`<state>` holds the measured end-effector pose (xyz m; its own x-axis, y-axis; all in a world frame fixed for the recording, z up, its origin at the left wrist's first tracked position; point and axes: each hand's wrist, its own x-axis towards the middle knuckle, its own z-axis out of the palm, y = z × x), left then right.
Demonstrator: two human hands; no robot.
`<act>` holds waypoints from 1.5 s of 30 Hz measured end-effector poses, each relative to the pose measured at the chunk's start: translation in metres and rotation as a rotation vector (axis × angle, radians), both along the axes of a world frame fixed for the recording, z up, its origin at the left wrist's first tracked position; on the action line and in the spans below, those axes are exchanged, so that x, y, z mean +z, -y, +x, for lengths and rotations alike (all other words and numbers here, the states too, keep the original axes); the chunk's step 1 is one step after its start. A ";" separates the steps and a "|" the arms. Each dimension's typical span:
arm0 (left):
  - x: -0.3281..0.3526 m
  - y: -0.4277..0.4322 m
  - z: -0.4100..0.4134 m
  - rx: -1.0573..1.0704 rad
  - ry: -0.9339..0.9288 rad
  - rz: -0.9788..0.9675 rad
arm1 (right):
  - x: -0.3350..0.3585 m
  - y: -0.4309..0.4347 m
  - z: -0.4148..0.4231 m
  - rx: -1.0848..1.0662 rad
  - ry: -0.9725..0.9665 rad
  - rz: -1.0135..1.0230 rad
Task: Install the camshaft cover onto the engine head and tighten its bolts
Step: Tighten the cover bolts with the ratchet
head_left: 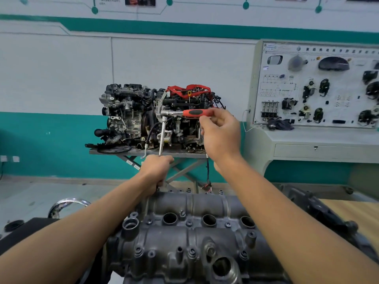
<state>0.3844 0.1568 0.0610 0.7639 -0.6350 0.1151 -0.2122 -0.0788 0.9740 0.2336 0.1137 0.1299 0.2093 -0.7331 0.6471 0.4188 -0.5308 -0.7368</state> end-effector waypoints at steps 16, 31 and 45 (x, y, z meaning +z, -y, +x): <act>0.029 -0.107 -0.061 -0.149 0.283 -0.053 | 0.010 -0.075 -0.037 0.373 0.010 0.036; 0.008 -0.149 -0.090 -0.636 -0.093 -0.338 | 0.021 -0.117 -0.014 1.034 0.117 0.331; -0.004 -0.155 -0.083 -0.632 -0.197 -0.438 | 0.007 -0.121 0.005 1.067 0.037 0.293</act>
<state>0.3010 0.3120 0.0573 0.3058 -0.8833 0.3554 0.0908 0.3986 0.9126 0.2391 0.2343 0.1374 0.8092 -0.3133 0.4971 0.5818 0.3087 -0.7525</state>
